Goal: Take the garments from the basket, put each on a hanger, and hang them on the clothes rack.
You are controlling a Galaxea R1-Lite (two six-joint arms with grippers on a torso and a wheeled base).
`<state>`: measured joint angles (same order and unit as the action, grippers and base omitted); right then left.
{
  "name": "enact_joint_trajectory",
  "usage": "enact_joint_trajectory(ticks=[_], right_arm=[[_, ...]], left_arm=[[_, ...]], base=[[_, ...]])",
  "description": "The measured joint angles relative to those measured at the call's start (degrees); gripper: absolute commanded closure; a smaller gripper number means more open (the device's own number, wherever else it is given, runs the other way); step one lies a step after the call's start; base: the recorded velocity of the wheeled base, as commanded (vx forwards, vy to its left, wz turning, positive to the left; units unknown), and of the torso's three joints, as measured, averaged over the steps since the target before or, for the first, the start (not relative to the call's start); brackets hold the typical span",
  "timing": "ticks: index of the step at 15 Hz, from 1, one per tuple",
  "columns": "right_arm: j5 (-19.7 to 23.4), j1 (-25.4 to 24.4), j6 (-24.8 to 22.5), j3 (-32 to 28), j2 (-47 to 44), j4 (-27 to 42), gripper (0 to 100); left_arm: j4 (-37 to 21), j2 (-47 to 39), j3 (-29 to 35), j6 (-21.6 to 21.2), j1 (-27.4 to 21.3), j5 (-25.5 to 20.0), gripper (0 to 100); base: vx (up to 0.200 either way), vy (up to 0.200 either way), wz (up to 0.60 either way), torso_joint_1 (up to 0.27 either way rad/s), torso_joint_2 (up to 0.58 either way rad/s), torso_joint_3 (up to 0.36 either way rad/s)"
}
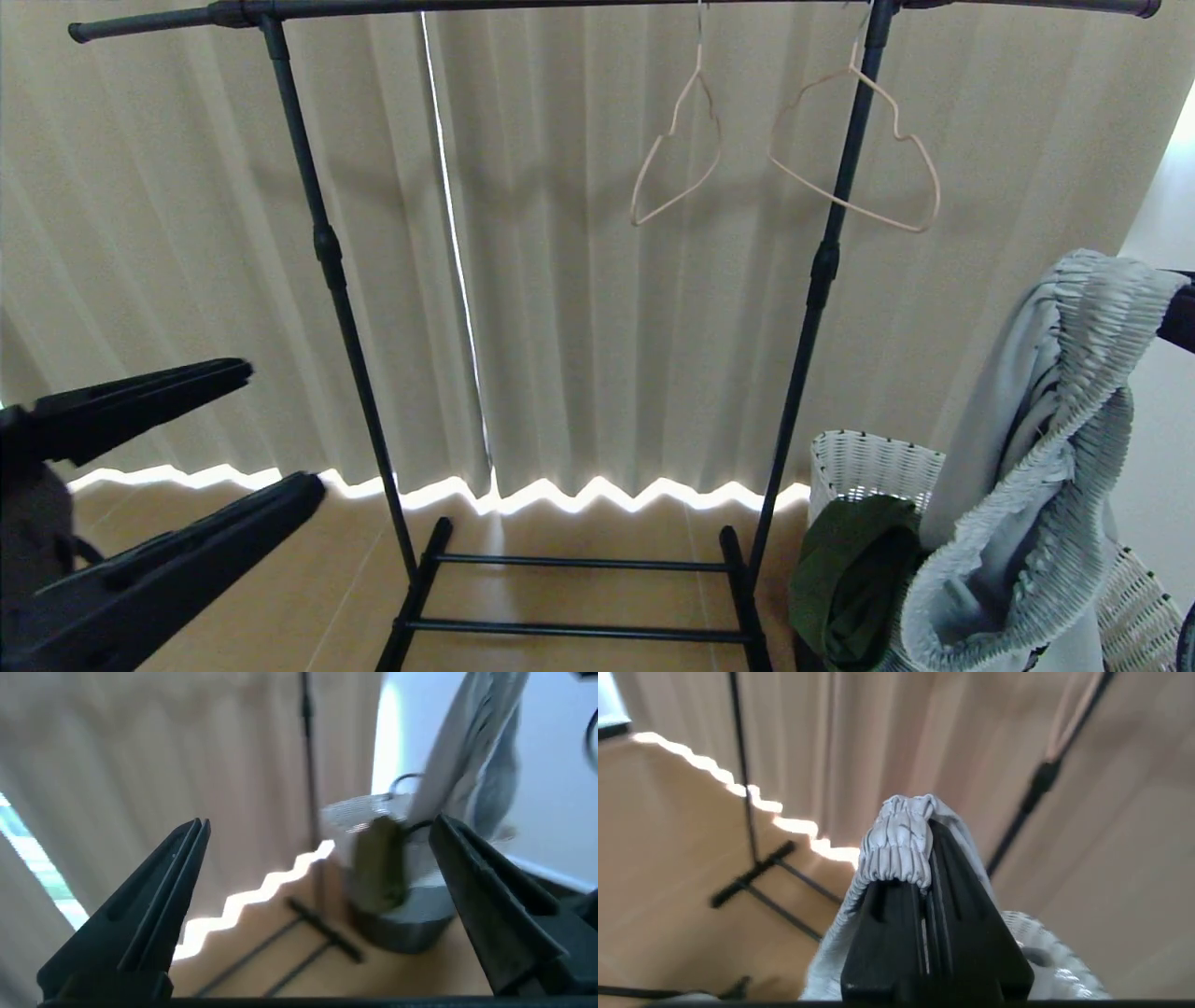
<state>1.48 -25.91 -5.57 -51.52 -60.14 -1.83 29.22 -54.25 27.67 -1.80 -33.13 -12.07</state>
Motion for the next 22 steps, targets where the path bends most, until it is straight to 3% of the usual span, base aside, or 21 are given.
enact_joint_trajectory(ticks=[4,10,15,21,22], right_arm=[[-0.04,-2.78,1.77,-2.32,-1.11,0.02,100],[0.07,-4.80,2.71,-3.63,0.40,-0.17,100],[0.13,-6.23,2.71,-4.11,1.57,-0.24,100],[0.09,-7.30,2.68,-4.43,2.36,-0.27,100],[0.09,-7.30,2.71,-4.43,2.54,-0.27,100]], left_arm=[[8.30,-18.32,5.68,3.00,-16.64,9.64,0],[13.18,-42.01,15.54,10.18,-31.33,15.08,0],[15.75,-54.04,24.36,13.92,-34.41,15.52,0],[16.70,-61.99,28.28,16.20,-32.35,18.87,0],[16.76,-62.54,28.36,16.19,-31.72,18.93,100]], base=[[0.000,0.000,0.00,0.000,0.00,0.000],[0.000,0.000,0.00,0.000,0.00,0.000],[0.000,0.000,0.00,0.000,0.00,0.000],[0.000,0.000,0.00,0.000,0.00,0.000],[0.000,0.000,0.00,0.000,0.00,0.000]])
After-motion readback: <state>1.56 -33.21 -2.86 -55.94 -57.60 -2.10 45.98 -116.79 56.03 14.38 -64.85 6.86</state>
